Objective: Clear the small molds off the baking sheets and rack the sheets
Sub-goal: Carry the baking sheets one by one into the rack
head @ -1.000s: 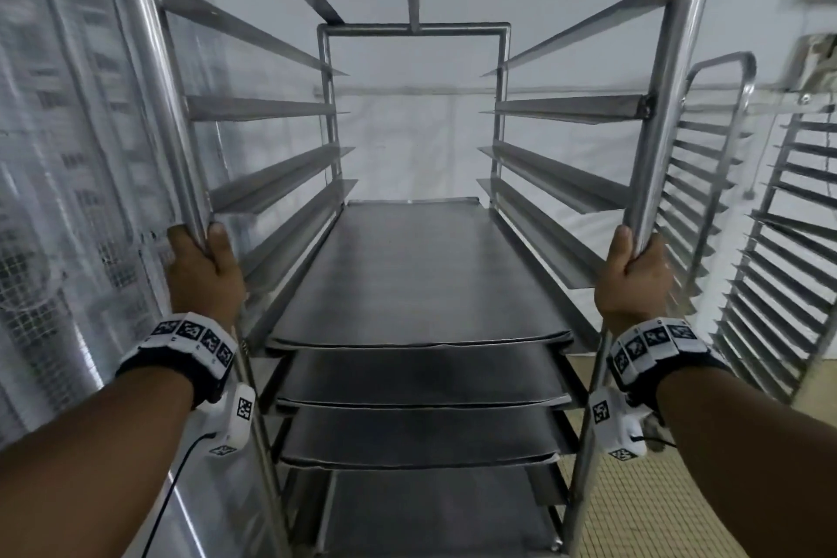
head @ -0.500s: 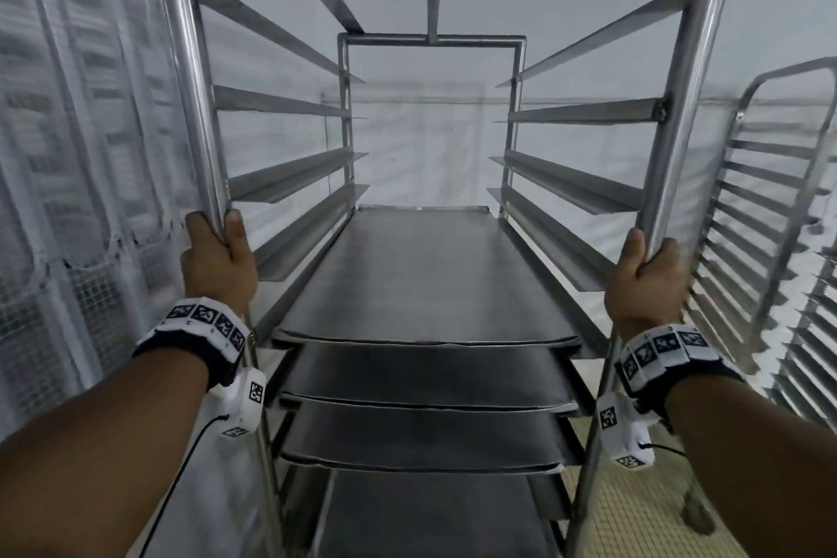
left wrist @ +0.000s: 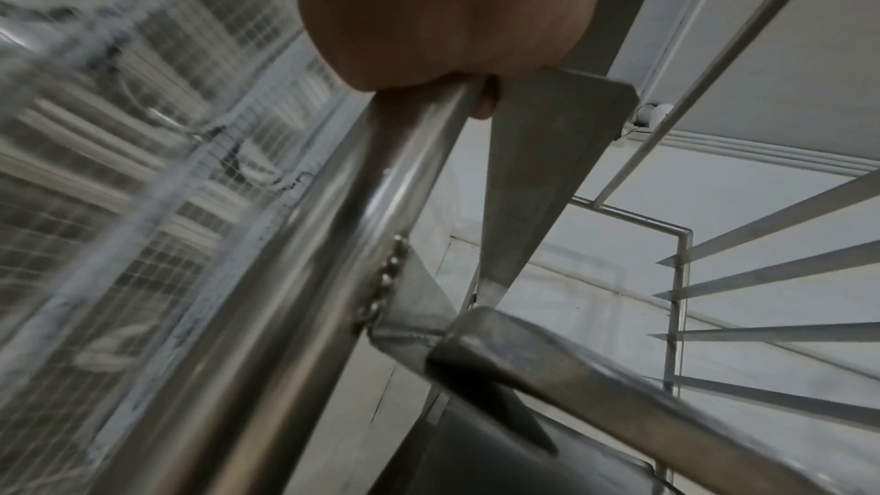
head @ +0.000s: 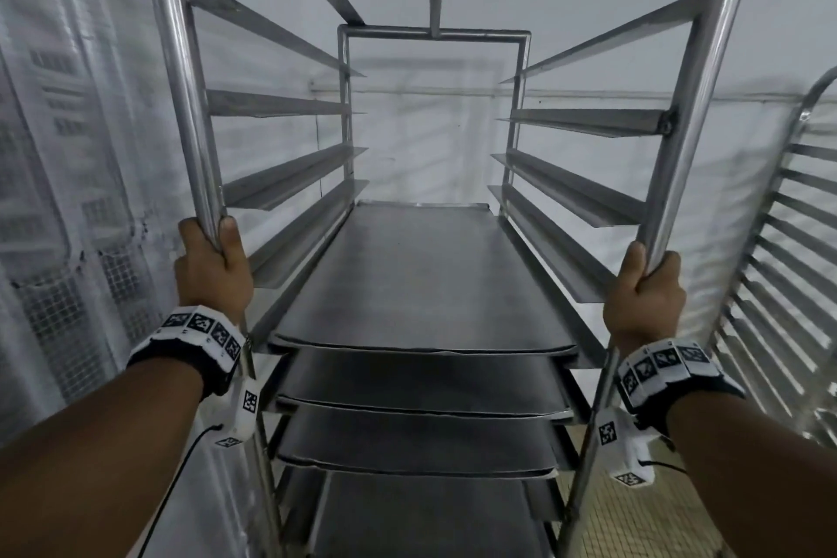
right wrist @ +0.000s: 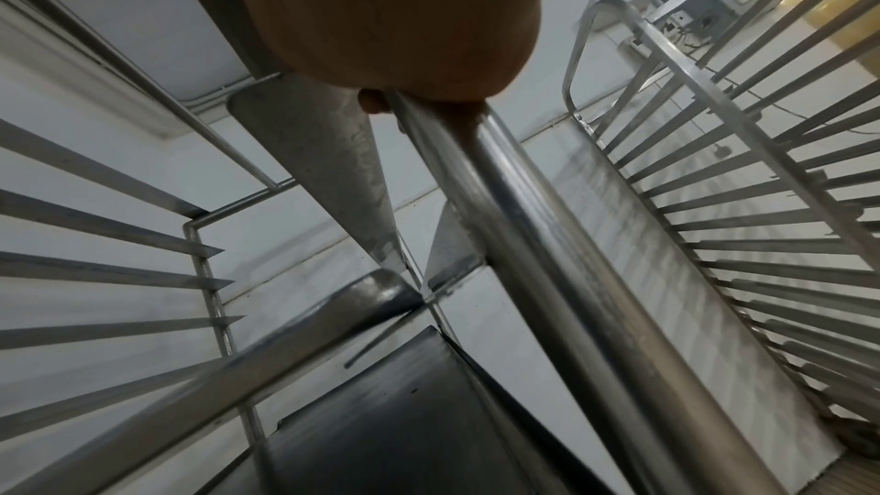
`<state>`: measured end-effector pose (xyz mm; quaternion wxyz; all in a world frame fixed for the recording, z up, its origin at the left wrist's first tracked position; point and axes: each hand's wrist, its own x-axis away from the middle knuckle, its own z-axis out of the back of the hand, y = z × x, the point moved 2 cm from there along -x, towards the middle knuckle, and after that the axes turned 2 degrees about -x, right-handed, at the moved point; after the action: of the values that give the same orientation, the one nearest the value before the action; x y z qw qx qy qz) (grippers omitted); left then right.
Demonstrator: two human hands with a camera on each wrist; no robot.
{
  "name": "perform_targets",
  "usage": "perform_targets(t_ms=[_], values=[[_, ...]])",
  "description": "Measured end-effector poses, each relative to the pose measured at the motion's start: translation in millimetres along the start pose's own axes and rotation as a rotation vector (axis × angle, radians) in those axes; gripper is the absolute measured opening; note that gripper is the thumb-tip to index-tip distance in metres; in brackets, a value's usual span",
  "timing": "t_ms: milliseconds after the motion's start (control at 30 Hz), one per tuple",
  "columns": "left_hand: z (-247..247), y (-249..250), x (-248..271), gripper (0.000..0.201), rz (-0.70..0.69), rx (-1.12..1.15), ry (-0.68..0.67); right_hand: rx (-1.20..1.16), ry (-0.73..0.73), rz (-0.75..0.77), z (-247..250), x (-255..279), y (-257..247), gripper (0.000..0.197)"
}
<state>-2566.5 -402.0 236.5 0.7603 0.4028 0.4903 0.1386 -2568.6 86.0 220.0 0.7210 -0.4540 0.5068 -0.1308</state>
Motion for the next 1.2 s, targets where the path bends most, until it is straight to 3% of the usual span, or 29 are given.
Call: perform_targets(t_ms=[567, 1200], values=[[-138, -53, -102, 0.056, -0.023, 0.066, -0.071, 0.061, 0.032, 0.003, -135, -45, 25, 0.045], [-214, -57, -133, 0.051, -0.041, 0.088, -0.061, 0.057, 0.067, 0.007, -202, -90, 55, 0.044]])
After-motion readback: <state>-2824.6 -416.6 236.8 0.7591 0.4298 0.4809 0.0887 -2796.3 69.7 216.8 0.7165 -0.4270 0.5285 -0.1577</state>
